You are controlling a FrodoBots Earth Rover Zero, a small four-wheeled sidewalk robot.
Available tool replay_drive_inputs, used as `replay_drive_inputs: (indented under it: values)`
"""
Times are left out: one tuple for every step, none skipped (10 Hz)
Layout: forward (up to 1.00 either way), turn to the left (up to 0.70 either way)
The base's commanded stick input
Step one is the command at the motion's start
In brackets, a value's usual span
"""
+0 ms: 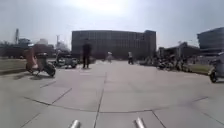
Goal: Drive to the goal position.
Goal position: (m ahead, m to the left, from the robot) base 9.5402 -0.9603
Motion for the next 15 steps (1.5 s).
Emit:
replay_drive_inputs:
  values:
    - [0.85,-0.17]
    - [0.85,-0.06]
    - [0.85,-0.03]
    - [0.85,-0.01]
    - [0.85,0.01]
    - [0.85,0.01]
    - [0.85,0.01]
    - [0.85,0.01]
    - [0.85,0.01]
    - [0.85,0.01]
    - [0.85,0.01]
    - [0.85,0.01]
    - [0.85,0.01]
    - [0.85,0.01]
    - [0.85,0.01]
